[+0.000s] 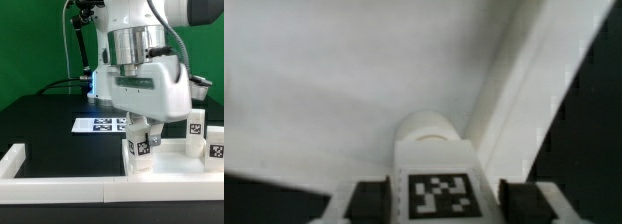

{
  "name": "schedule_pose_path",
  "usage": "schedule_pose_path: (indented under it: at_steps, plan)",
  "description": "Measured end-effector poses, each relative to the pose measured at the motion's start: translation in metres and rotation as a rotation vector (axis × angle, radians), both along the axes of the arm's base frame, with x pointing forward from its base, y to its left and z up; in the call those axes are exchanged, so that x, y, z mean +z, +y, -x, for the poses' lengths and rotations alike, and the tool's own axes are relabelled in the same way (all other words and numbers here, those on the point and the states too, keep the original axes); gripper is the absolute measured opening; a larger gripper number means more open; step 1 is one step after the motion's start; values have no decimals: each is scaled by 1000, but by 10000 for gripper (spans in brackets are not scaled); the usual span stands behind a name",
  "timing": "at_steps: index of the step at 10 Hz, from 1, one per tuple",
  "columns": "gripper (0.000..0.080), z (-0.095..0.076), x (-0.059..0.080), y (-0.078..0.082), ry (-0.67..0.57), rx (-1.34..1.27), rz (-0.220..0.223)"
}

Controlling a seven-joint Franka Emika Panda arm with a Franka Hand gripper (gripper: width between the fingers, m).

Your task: Assemble square table

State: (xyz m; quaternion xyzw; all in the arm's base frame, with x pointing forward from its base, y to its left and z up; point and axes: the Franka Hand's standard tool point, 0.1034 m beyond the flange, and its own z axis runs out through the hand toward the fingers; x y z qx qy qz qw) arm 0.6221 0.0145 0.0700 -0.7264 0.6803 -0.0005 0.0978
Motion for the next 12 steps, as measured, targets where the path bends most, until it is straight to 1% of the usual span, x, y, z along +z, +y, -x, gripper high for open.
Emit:
schedule_pose_path:
  at_steps: [1,2,3,5,6,7,8,9,12]
  plan:
    - [288,-1,1,-1,3,-115,-53]
    - [288,-1,2,-1,12,-171,-72]
    - [288,-1,2,3,17,-230,-77]
    - [288,-1,0,2,12,-189,-70]
    - [470,0,0,1,4,-112,-59]
    - [587,0,0,1,3,-105,-59]
    - [587,0,0,1,3,-105,-59]
    - [636,0,0,1,3,-105,-59]
    - [649,0,0,1,3,-105,-59]
